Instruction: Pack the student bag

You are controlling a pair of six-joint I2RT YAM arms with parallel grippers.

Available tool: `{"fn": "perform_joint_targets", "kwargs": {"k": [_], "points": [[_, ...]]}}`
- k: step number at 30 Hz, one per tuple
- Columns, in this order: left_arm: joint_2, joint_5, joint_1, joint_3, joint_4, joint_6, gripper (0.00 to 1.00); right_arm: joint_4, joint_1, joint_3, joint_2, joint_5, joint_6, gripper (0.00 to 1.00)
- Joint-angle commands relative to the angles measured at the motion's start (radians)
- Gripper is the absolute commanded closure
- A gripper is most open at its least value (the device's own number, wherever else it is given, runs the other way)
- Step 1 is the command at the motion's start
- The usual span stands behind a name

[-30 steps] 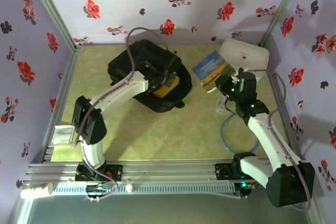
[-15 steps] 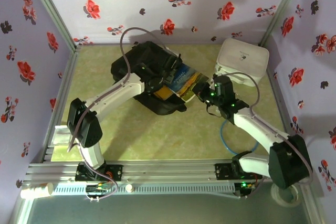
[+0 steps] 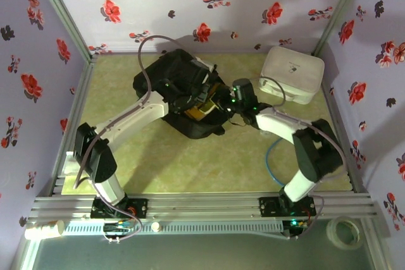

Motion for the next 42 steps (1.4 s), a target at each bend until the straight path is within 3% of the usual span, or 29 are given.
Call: {"fn": "perform_joint_targets", "kwargs": {"k": [1,8,14,18,23,26,30,34,36,42], "points": [[-0.074,0.026,0.0,0.004,0.102,-0.03,1.0,0.08,0.016,0.064,0.101,-0.018,0.03,0.93],[-0.094,0.054,0.019,-0.015,0.105,-0.052,1.0,0.148,0.017,0.106,0.204,-0.003,0.071,0.9],[-0.094,0.077,0.03,-0.026,0.116,-0.071,1.0,0.139,0.017,0.096,0.204,-0.029,0.069,0.78],[-0.094,0.107,0.041,-0.032,0.117,-0.082,0.99,0.146,0.007,0.047,0.128,-0.03,0.044,0.64],[-0.085,0.211,0.061,-0.054,0.118,-0.1,0.94,0.067,-0.039,-0.089,-0.081,0.084,-0.019,0.48],[-0.059,0.302,0.064,-0.067,0.112,-0.099,0.83,-0.047,-0.083,-0.157,-0.215,0.174,-0.056,0.39],[-0.022,0.33,0.066,-0.062,0.071,-0.132,0.45,-0.21,-0.13,-0.193,-0.377,0.302,-0.147,0.33],[-0.046,0.326,0.1,-0.088,0.07,-0.196,0.25,-0.353,-0.147,-0.152,-0.452,0.391,-0.261,0.29],[-0.08,0.324,0.137,-0.135,0.084,-0.255,0.2,-0.385,-0.148,-0.131,-0.469,0.408,-0.302,0.27],[-0.211,0.342,0.306,-0.407,0.164,-0.489,0.18,-0.397,-0.137,-0.104,-0.463,0.387,-0.33,0.24]]}}
